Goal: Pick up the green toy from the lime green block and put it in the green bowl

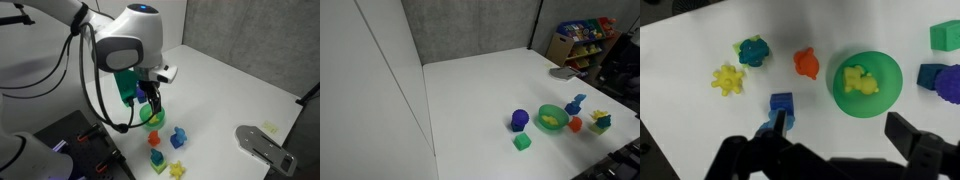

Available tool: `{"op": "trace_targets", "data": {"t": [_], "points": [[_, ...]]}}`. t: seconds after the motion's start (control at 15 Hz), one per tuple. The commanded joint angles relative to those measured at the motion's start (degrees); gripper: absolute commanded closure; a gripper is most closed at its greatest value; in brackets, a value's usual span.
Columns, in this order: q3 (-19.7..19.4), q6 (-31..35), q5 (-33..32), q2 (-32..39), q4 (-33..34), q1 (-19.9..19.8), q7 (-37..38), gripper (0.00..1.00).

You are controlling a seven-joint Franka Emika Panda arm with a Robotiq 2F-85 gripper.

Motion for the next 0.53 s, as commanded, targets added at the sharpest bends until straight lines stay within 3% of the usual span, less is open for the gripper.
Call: {"op": "trace_targets", "data": {"t": [0.0,0.47], "points": [[-0.6,6.6,-1.7,5.1,-2.0,-2.1,-0.5,0.00],[-3.7,17.5,-7.5,17.8,-1.0,-5.2,2.4,0.00]]}}
